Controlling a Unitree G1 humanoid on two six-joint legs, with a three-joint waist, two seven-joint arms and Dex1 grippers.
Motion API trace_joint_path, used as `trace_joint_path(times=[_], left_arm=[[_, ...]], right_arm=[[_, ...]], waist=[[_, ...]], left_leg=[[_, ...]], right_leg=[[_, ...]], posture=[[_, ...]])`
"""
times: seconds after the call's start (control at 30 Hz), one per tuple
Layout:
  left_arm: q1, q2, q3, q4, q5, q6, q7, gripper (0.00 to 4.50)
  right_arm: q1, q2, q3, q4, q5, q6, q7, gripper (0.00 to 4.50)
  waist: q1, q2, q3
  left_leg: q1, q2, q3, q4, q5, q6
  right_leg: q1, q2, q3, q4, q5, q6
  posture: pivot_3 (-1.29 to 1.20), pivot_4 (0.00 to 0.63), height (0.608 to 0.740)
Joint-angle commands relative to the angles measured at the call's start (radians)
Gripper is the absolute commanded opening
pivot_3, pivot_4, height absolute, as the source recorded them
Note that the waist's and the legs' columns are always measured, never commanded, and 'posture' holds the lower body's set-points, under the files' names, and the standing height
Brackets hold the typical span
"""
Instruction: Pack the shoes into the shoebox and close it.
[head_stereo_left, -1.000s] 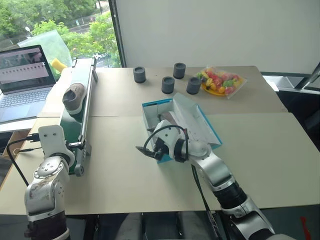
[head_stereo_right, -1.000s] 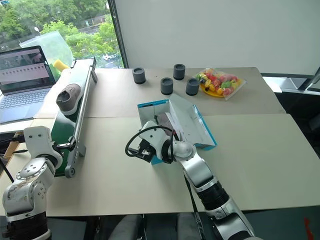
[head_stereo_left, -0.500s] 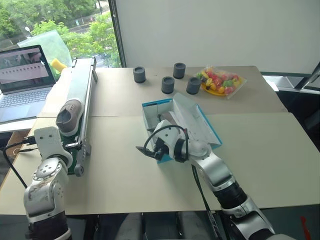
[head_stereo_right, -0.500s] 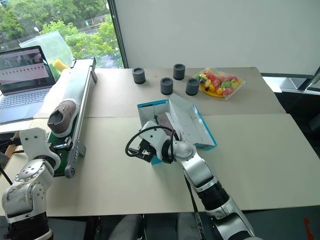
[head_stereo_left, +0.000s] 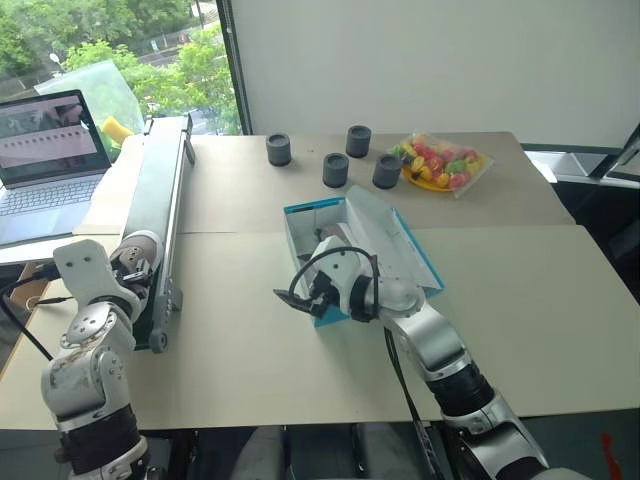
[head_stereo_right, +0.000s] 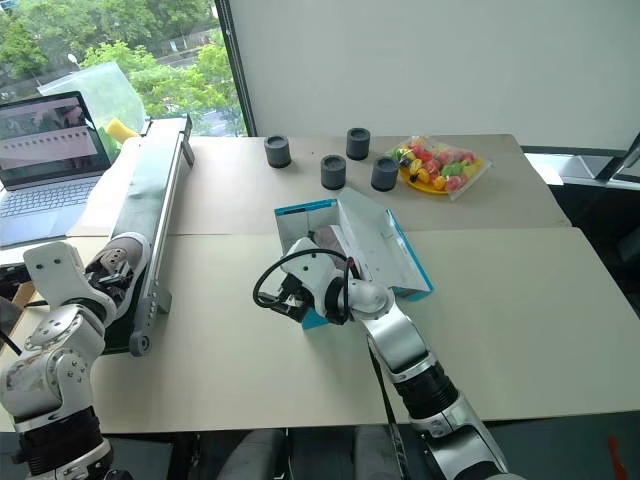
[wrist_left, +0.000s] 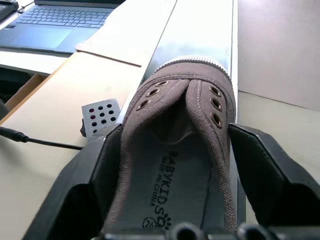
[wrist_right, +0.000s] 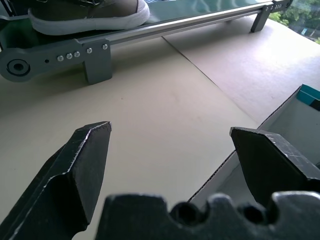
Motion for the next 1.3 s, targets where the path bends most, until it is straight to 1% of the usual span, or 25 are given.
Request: trace_joint_path(times=[0.03, 0.3, 0.63, 0.73, 0.8, 0.93, 1.2, 1.3], left_arm=[[-0.026, -0.006, 0.015, -0.037, -0.014, 0.016, 0.016, 2.65], [-0.027, -0.004, 0.002, -0.042, -0.02, 0.02, 0.02, 2.65], [-0.019, -0.038, -0.009, -0.04, -0.034, 0.044, 0.031, 2.65], [-0.016, -0.051, -0.004, -0.034, -0.035, 0.057, 0.038, 1.94], [-0.015, -0.056, -0.004, -0.034, -0.032, 0.058, 0.04, 1.16], [-0.016, -0.058, -0.009, -0.026, -0.028, 0.064, 0.042, 0.02], [-0.017, -0.053, -0.022, -0.021, -0.01, 0.061, 0.046, 0.02], [0.003, 0.015, -0.11, -0.036, 0.095, -0.034, 0.05, 0.02]], right_arm=[[-0.024, 0.008, -0.025, -0.041, 0.016, -0.001, -0.006, 4.5], [-0.033, 0.008, -0.033, -0.038, 0.018, 0.004, -0.013, 4.5], [-0.046, 0.009, -0.053, -0.042, 0.022, 0.018, -0.015, 4.5], [-0.047, 0.007, -0.057, -0.046, 0.023, 0.023, -0.016, 4.5], [-0.047, 0.005, -0.061, -0.051, 0.025, 0.029, -0.015, 4.5], [-0.05, 0.003, -0.068, -0.056, 0.026, 0.038, -0.018, 4.5], [-0.057, 0.005, -0.08, -0.056, 0.026, 0.053, -0.022, 4.5], [-0.063, 0.018, -0.093, -0.045, 0.035, 0.064, -0.029, 4.5]], waist=[[0.002, 0.0, 0.0], [0.004, 0.0, 0.0], [0.008, 0.0, 0.0], [0.011, 0.0, 0.0], [0.014, 0.0, 0.0], [0.02, 0.0, 0.0], [0.023, 0.0, 0.0], [0.024, 0.0, 0.0]], left_leg=[[0.0, 0.0, 0.0, 0.0, 0.0, 0.0], [0.0, -0.001, 0.0, 0.0, 0.0, 0.0], [0.0, -0.001, 0.0, 0.0, 0.0, 0.0], [0.001, -0.001, 0.0, 0.0, 0.0, 0.0], [0.001, -0.001, 0.0, 0.0, 0.0, 0.0], [0.001, -0.001, 0.0, 0.0, 0.0, 0.0], [0.002, -0.001, 0.0, 0.0, 0.0, 0.0], [0.002, -0.001, 0.0, 0.0, 0.0, 0.0]], right_leg=[[0.0, 0.0, 0.0, 0.0, 0.0, 0.0], [0.0, 0.0, 0.0, 0.0, 0.0, 0.0], [0.001, 0.0, 0.0, 0.0, 0.0, 0.0], [0.001, 0.0, 0.0, 0.0, 0.0, 0.0], [0.001, 0.0, 0.0, 0.0, 0.0, 0.0], [0.001, 0.0, 0.0, 0.0, 0.0, 0.0], [0.002, 0.0, 0.0, 0.0, 0.0, 0.0], [0.002, 0.0, 0.0, 0.0, 0.0, 0.0]], posture=[[0.0, 0.15, 0.74], [0.0, 0.15, 0.74], [0.0, 0.15, 0.74], [0.0, 0.15, 0.74], [0.0, 0.15, 0.74], [0.0, 0.15, 0.74], [0.0, 0.15, 0.74], [0.0, 0.15, 0.74]])
